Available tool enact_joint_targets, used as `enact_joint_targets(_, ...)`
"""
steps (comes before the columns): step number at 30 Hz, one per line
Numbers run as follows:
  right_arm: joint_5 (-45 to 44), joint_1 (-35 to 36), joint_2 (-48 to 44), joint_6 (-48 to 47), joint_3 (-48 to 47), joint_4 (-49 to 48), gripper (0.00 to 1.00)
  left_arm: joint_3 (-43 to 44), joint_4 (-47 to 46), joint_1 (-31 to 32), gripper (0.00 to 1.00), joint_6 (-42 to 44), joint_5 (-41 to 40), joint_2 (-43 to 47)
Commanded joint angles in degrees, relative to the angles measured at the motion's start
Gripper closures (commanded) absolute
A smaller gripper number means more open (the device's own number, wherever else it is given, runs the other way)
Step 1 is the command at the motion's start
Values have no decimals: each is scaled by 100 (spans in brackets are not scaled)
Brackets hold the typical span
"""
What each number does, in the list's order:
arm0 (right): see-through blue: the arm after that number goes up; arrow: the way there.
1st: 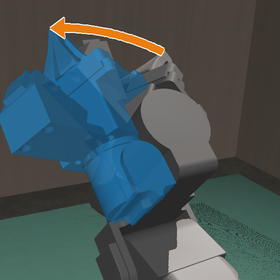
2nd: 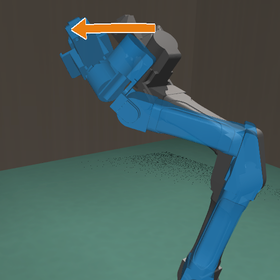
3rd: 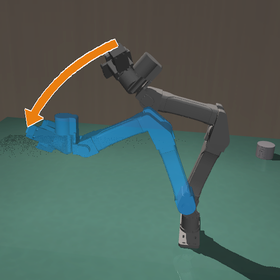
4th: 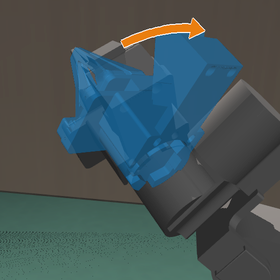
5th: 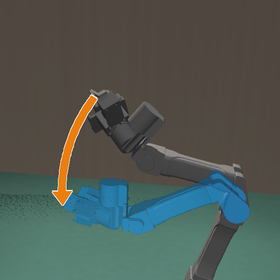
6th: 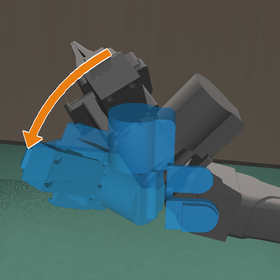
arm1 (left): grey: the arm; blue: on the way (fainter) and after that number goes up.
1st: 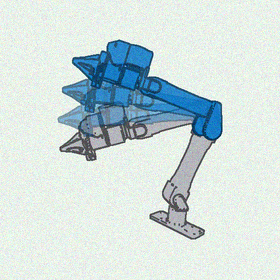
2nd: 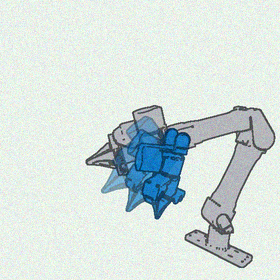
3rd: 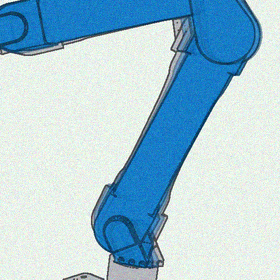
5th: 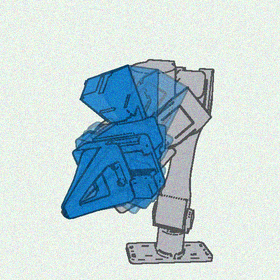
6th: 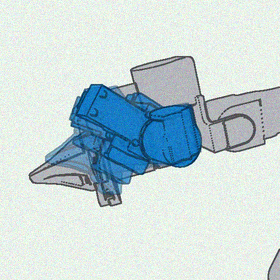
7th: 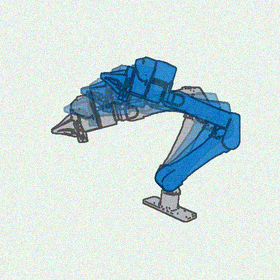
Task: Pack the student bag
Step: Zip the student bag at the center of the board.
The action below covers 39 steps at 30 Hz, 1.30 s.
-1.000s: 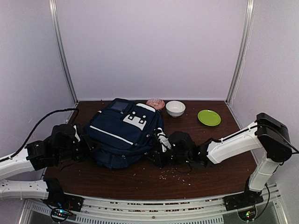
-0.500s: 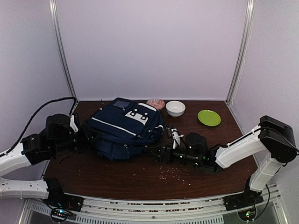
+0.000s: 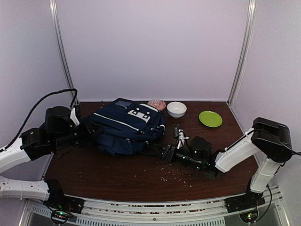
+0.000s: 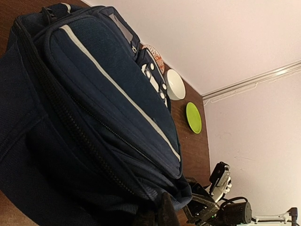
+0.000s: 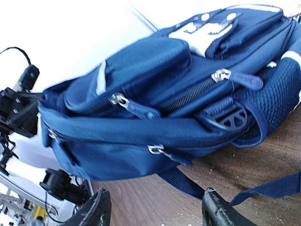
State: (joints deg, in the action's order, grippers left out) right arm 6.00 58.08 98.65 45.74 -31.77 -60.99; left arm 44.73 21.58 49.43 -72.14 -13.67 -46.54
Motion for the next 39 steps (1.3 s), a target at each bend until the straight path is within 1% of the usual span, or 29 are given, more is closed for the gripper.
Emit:
enact_joint_targets(1, 323, -36, 250, -19, -175, -305, 37, 244, -973, -21, 100, 118, 70, 106)
enact_joint_targets(16, 752, -407, 1055, -263, -742, -112, 42, 126, -912, -21, 100, 95, 113, 293)
enact_joint_targets(22, 1012, -439, 1197, -444, -986, 26, 42, 121, -902, -21, 100, 68, 150, 288)
enact_joint_targets(31, 1379, -471, 1292, -1018, -1185, 113, 41, 109, -893, -21, 100, 68, 208, 286)
enact_joint_targets(39, 1673, -568, 1475, -1082, -1319, 8, 42, 105, -906, -21, 100, 69, 204, 287)
